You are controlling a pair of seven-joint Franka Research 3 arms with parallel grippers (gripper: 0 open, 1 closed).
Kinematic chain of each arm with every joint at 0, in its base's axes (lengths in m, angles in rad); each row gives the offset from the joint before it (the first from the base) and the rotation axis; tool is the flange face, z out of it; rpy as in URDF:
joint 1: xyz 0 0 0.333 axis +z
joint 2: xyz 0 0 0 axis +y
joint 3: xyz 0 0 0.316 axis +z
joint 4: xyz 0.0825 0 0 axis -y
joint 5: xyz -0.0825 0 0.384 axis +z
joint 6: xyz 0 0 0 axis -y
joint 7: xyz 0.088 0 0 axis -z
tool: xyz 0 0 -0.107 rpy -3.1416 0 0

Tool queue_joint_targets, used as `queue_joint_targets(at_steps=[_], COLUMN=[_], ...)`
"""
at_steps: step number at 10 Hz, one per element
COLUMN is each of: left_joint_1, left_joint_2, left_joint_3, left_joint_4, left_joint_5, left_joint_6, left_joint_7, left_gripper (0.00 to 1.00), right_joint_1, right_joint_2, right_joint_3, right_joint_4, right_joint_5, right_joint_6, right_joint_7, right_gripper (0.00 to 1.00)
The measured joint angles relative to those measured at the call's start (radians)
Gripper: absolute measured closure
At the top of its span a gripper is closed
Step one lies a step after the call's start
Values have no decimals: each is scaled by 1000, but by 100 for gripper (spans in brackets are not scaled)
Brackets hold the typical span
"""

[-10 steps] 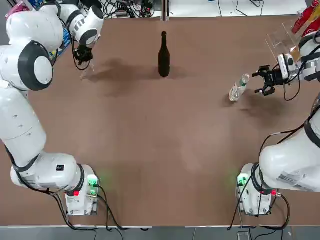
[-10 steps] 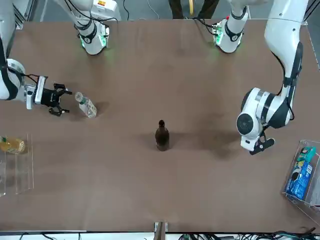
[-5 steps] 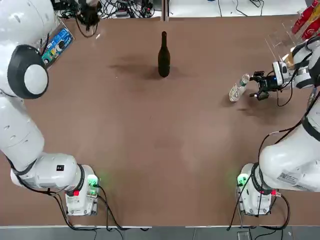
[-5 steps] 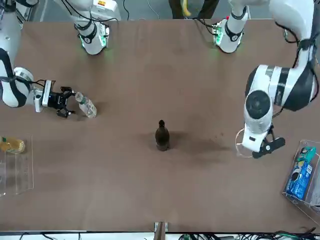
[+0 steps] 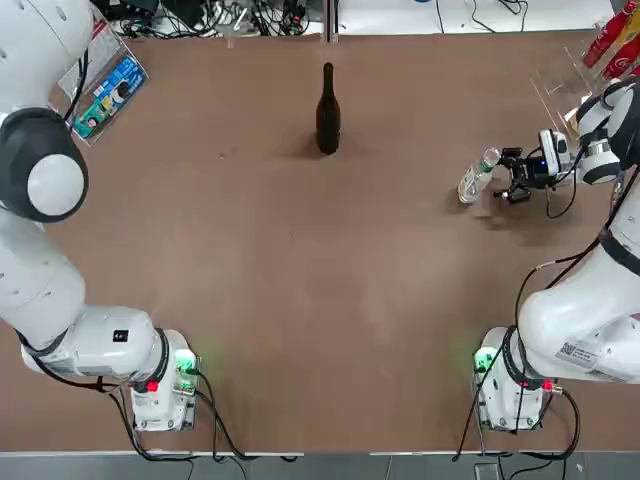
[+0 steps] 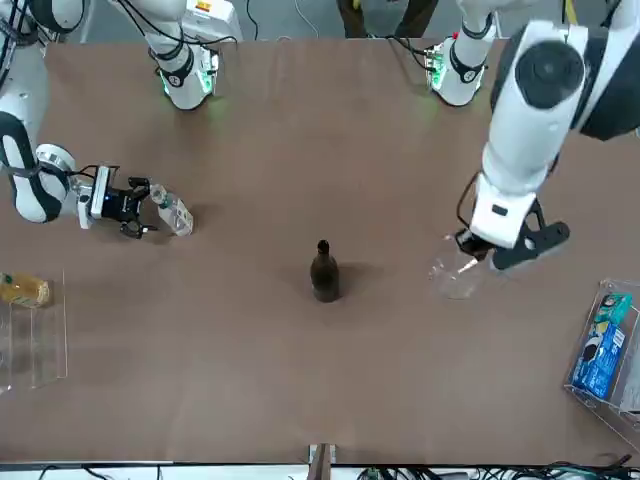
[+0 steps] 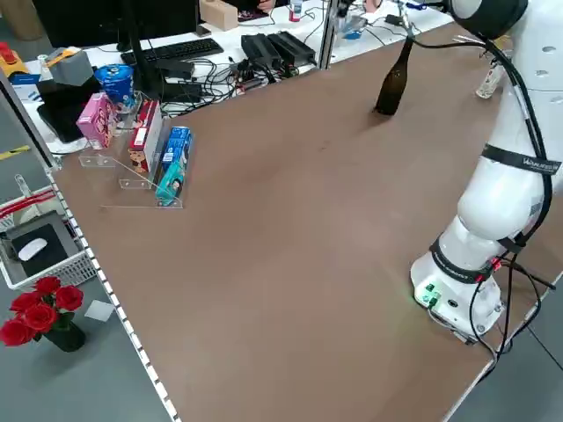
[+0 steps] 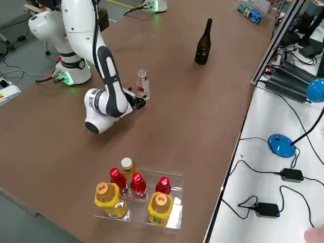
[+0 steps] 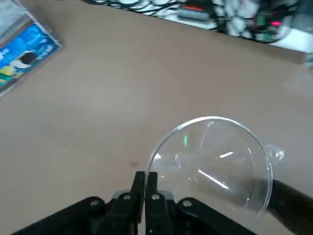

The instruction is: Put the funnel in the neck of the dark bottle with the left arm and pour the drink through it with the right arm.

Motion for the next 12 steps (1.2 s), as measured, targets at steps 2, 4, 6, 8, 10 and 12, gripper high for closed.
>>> queue_joint_targets(at_steps=[2, 4, 6, 8, 10, 12], left_joint_1=[-8, -20, -22, -22, -28, -31], left_joint_2=[-1, 5, 21, 55, 100, 126], left_joint_3=[-111, -204, -256, -273, -276, -278], left_joint_4=[14, 14, 14, 14, 14, 14], left_joint_5=[-3, -6, -18, -21, -21, -21], left_joint_6=[4, 24, 132, 232, 279, 281], left_joint_7=[-69, -142, -204, -233, -248, -248], left_gripper=[96, 96, 96, 96, 96, 96], right_joint_1=[3, 8, 20, 35, 38, 43], right_joint_2=[15, 22, 28, 37, 38, 42], right_joint_3=[7, 13, 17, 21, 33, 53], right_joint_4=[4, 5, 5, 6, 6, 6], right_joint_5=[20, 31, 53, 66, 74, 86], right_joint_6=[-16, -20, -22, -22, -23, -23], right_joint_7=[-7, -8, -15, -18, -18, -18], right_gripper=[0, 0, 0, 0, 0, 3])
